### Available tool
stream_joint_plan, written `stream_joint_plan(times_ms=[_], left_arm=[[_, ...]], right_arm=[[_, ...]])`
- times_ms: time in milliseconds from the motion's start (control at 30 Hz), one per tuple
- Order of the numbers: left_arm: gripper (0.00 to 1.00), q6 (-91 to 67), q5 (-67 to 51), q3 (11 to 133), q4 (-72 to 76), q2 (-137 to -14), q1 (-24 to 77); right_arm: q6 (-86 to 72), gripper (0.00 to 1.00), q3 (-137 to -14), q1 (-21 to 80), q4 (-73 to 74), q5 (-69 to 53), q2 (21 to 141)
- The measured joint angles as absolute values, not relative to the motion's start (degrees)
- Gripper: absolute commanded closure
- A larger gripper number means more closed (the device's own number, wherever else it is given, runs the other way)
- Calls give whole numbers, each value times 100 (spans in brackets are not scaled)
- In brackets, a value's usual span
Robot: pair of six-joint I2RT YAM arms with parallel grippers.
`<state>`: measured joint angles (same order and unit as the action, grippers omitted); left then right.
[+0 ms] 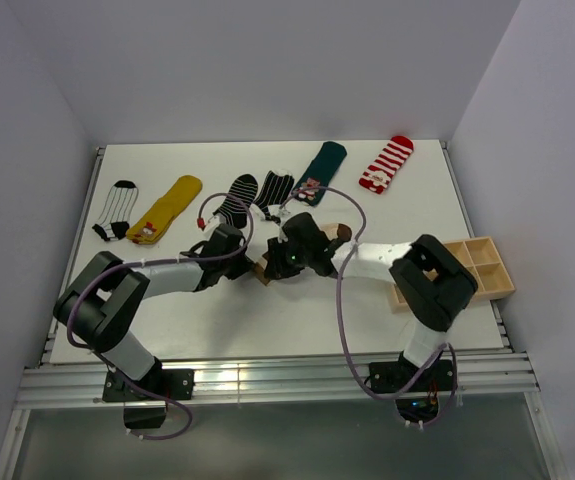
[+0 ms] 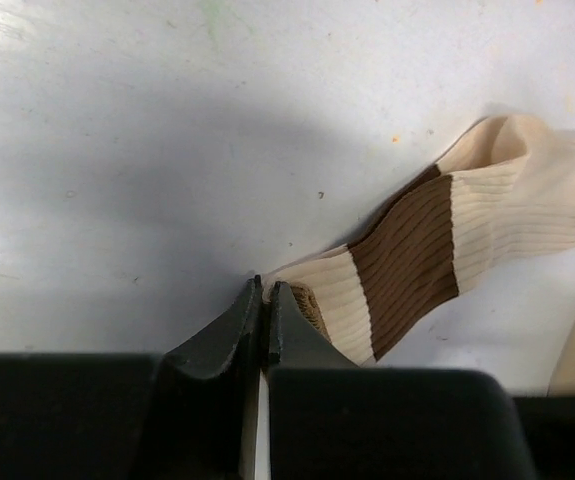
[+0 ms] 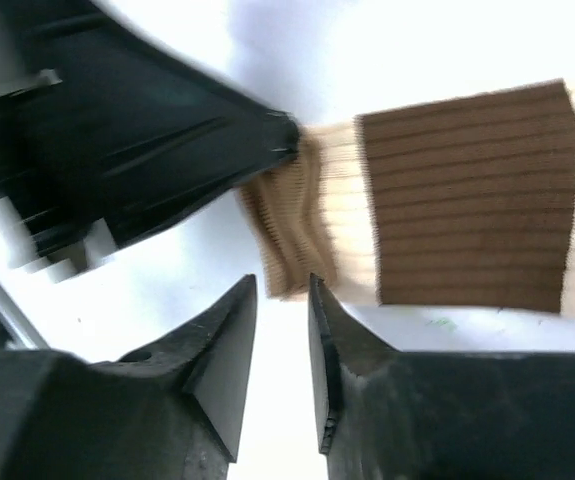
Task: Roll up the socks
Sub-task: Roll the sock at the center of the board.
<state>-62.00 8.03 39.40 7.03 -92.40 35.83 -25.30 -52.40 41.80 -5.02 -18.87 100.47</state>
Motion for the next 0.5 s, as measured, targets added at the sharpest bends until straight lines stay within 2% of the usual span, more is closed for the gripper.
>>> stream_joint_plan(times_ms=[167, 500], left_arm=[[99, -6036, 847, 4331, -163, -9255, 3583], [99, -5918, 825, 4731, -956, -9354, 3566]], right_arm=[[-1933, 61, -5094, 5026, -519, -451, 9389], [-1372, 62, -5116, 5870, -646, 1315, 9598]])
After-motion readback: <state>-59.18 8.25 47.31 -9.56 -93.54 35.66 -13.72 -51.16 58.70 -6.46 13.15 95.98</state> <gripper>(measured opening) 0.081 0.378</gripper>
